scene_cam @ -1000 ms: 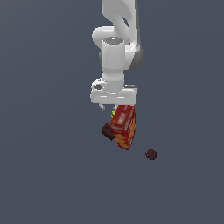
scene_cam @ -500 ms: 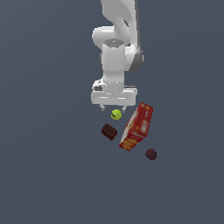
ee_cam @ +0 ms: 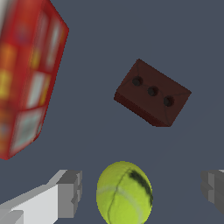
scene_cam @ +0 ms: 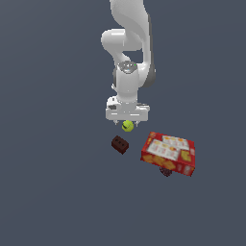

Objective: Pick up a designated object from a clutter of objects.

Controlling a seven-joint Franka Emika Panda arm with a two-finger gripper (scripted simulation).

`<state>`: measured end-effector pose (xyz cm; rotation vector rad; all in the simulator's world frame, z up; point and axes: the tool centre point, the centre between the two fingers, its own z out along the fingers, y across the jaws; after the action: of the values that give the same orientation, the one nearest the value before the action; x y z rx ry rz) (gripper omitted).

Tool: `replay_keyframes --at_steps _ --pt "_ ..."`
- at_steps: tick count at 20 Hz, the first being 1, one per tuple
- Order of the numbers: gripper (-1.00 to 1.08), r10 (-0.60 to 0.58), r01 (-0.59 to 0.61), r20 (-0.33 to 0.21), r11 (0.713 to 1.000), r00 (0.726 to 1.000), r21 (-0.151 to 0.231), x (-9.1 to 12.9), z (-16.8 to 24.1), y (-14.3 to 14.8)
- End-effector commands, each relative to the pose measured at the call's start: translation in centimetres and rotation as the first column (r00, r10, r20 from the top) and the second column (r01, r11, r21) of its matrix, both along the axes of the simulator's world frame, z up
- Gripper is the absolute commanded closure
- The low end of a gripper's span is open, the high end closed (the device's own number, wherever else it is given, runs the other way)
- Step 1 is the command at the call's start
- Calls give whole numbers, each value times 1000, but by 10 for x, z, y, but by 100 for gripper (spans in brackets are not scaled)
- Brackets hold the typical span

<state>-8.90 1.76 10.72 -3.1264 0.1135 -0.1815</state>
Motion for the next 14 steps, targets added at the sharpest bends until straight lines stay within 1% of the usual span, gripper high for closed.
replay_keyframes --at_steps 1,7,10,14 --pt "-92 10 -10 -38 1000 999 -1 -13 -22 3" --pt "-92 25 -25 -100 1000 995 -3 -36 -57 8" --pt "-92 29 -29 -116 1000 993 -3 -42 -65 10" --pt "-92 30 -31 -121 1000 992 -4 -44 -69 10"
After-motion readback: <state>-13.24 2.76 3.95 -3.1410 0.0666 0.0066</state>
